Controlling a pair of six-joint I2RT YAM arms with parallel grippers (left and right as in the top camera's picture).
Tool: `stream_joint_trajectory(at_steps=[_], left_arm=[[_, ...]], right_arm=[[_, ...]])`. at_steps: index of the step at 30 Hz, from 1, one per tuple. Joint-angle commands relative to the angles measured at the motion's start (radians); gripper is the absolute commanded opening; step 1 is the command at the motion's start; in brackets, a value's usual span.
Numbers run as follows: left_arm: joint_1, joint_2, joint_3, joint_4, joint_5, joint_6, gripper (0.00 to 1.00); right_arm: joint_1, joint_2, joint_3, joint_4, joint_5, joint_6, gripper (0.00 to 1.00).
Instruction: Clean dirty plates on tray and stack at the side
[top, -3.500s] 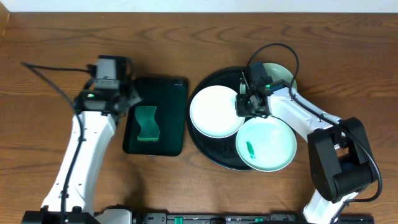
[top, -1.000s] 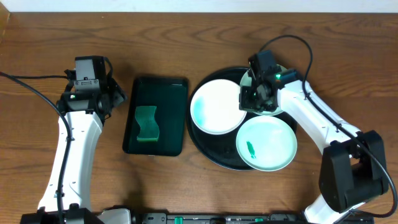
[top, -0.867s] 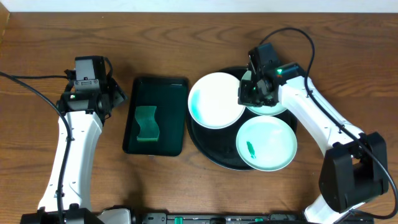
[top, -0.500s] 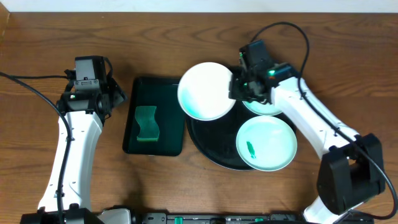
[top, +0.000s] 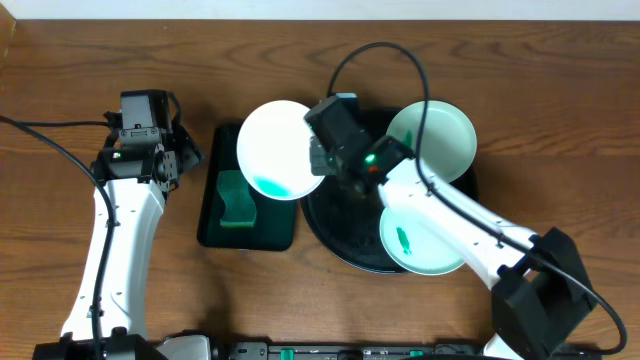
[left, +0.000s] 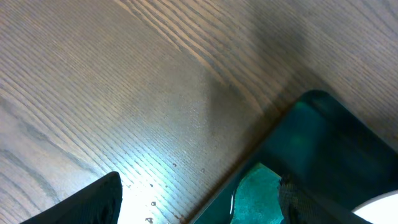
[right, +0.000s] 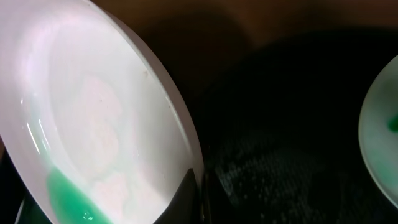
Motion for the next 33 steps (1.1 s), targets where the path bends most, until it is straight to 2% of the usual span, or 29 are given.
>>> stream_joint_trajectory(at_steps=[1,10,22,33], left_arm=[[0.005,0.004,0.013,-0.002,-0.012,0.005,0.8],[0.005,0.004,0.013,-0.002,-0.012,0.005,0.8],[0.005,0.004,0.013,-0.002,-0.012,0.005,0.8],[0.005,0.004,0.013,-0.002,-0.012,0.005,0.8]], right_arm=[[0.041,-0.021,0.026,0.021,0.173,0.016,0.01],[0.092,-0.021,0.024,0.104,0.275,-0.073,0.01],[0.098,-0.021,0.024,0.22,0.325,-0.329,0.01],[0.098,-0.01,0.024,0.272,0.325,-0.43,0.01]])
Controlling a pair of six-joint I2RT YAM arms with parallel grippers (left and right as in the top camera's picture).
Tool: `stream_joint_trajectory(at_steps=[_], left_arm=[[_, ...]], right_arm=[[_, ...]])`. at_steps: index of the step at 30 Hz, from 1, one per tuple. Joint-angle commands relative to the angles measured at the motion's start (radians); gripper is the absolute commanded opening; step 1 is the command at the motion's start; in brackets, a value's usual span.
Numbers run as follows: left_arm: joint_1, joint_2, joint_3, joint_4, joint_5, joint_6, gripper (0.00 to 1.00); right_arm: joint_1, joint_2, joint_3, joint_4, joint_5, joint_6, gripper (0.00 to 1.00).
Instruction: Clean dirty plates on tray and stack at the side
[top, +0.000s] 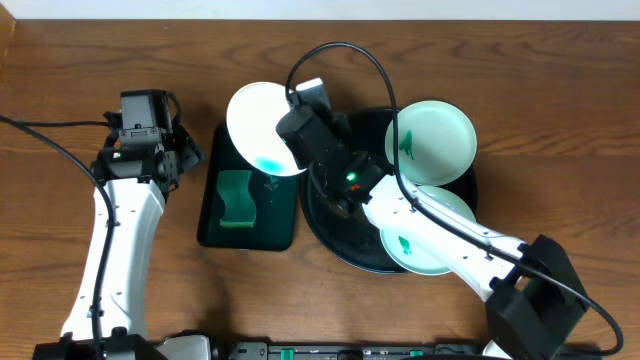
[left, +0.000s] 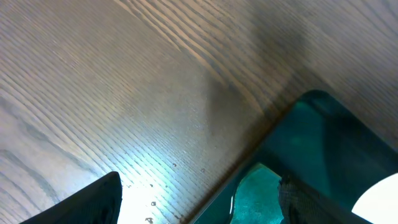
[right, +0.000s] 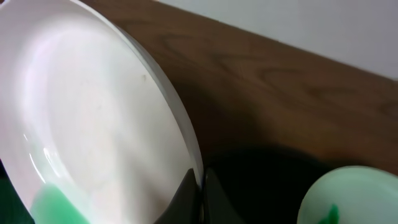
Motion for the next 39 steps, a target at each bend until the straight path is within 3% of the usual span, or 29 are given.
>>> stream_joint_trajectory(at_steps=[1,10,22,32,39], left_arm=[[0.005,0.004,0.013,-0.002,-0.012,0.005,0.8],[0.005,0.004,0.013,-0.002,-0.012,0.005,0.8],[0.005,0.004,0.013,-0.002,-0.012,0.005,0.8],[0.005,0.004,0.013,-0.002,-0.012,0.005,0.8],[0.005,0.004,0.013,-0.002,-0.012,0.005,0.8]], right_arm=[[0.009,-0.004,0.023,0.025,0.024,-0.08,0.01],[0.013,0.054,0.023,0.09,0.037,-0.23,0.01],[0.109,0.055,0.023,0.308,0.251,-0.635,0.01],[0.179,0.055,0.023,0.431,0.331,-0.797,0.01],[0.185,0.055,0.023,0.439,0.335,-0.809,0.01]])
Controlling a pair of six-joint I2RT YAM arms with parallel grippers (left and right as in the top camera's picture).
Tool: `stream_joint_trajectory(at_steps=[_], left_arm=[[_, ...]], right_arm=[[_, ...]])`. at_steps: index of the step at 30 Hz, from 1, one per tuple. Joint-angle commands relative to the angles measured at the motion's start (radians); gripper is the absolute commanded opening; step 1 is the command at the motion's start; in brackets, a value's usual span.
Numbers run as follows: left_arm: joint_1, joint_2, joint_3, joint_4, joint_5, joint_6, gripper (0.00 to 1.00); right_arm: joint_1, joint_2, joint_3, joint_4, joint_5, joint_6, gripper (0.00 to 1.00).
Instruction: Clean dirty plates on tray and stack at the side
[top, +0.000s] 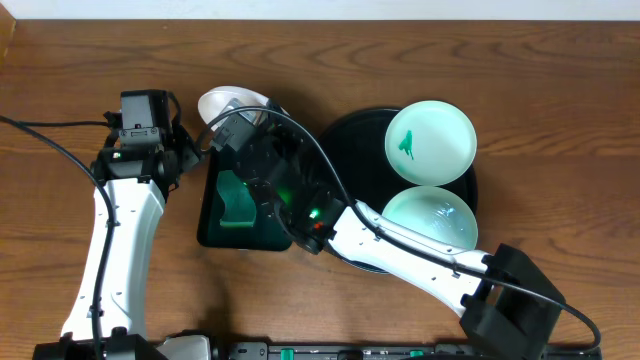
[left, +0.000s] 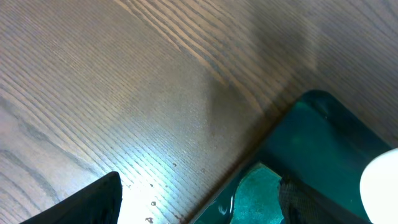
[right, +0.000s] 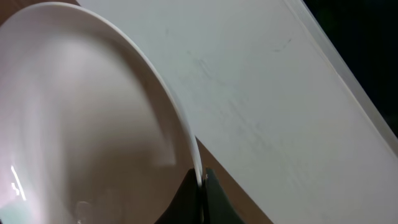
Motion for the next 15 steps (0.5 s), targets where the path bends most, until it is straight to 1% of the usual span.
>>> stream_joint_trajectory(at_steps=[1,15], left_arm=[[0.004,0.004,0.013,-0.002,-0.012,0.005,0.8],[0.004,0.004,0.013,-0.002,-0.012,0.005,0.8]], right_arm=[[0.005,0.002,0.023,0.009,0.029,-0.022,0.01],[0.005,0.002,0.022,0.018,0.07,-0.013,0.01]])
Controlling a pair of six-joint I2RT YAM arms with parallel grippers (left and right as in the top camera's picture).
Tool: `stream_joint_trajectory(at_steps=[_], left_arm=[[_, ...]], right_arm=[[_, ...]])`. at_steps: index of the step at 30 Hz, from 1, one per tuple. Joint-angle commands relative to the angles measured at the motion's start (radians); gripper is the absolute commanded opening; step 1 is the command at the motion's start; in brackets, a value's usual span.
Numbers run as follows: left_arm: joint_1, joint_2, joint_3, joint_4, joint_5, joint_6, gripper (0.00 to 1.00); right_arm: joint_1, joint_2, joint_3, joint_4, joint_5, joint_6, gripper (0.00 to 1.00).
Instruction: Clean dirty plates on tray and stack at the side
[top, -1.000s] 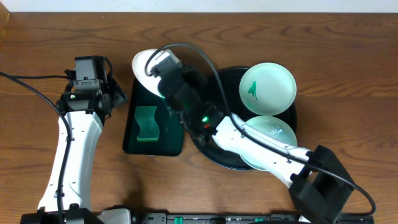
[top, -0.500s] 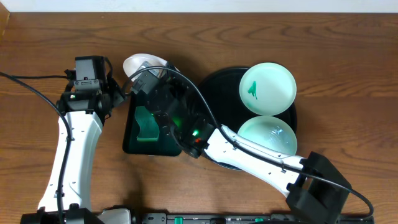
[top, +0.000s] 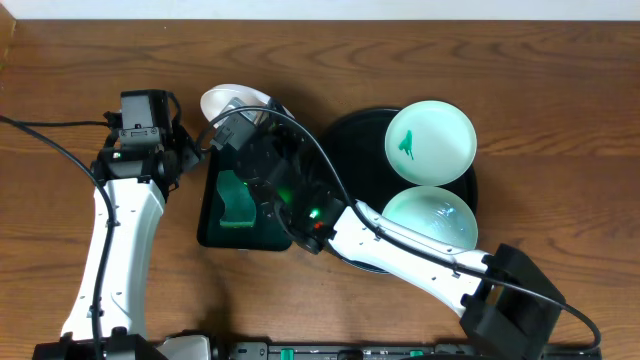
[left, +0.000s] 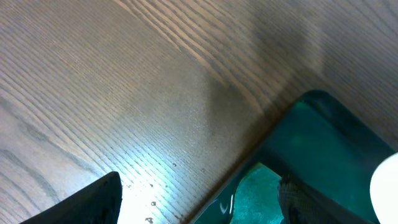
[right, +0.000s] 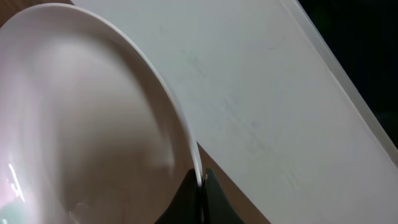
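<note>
My right gripper (right: 200, 182) is shut on the rim of a white plate (right: 93, 124). In the overhead view the plate (top: 230, 102) stands tipped steeply on edge over the far end of the dark green basin (top: 208, 236), where my right gripper (top: 246, 118) holds it. A green sponge (top: 234, 206) lies in the basin. Two pale green plates (top: 431, 140) (top: 430, 222) rest on the round black tray (top: 345, 150); the far one carries a green smear. My left gripper (top: 184, 150) hangs open beside the basin's far left corner, empty.
In the left wrist view, my left gripper (left: 199, 208) looks down on bare wood with the basin's corner (left: 311, 106), the sponge (left: 255, 193) and the white plate's edge (left: 387, 186) at right. The right arm (top: 400, 240) stretches across the basin and black tray.
Hardly anything has changed. The white plate sits slightly farther out of the left wrist view. Both arms stand where they were.
My right gripper first held the white plate between basin and black tray, green liquid pooled at its low edge. Then the plate was tilted over the basin. Later it stood nearly on edge at the basin's far end, the pool gone from view, and it stays there.
</note>
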Motion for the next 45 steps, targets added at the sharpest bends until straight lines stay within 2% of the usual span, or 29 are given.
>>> stream_joint_trajectory(at_steps=[1,23,37,40,41,45], left_arm=[[0.004,0.004,0.013,-0.002,-0.012,0.006,0.8],[0.004,0.004,0.013,-0.002,-0.012,0.006,0.8],[0.004,0.004,0.013,-0.002,-0.012,0.006,0.8],[0.004,0.004,0.013,-0.002,-0.012,0.006,0.8],[0.004,0.004,0.013,-0.002,-0.012,0.006,0.8],[0.004,0.004,0.013,-0.002,-0.012,0.006,0.8]], right_arm=[[0.005,0.002,0.023,0.014,0.05,-0.002,0.01],[0.011,0.002,0.022,0.024,0.038,0.037,0.01],[0.01,0.002,0.022,0.015,0.053,0.121,0.01],[0.009,0.002,0.022,-0.01,0.053,0.199,0.01],[0.008,0.002,0.022,-0.042,0.053,0.297,0.01],[0.0,0.002,0.022,-0.151,0.035,0.517,0.01]])
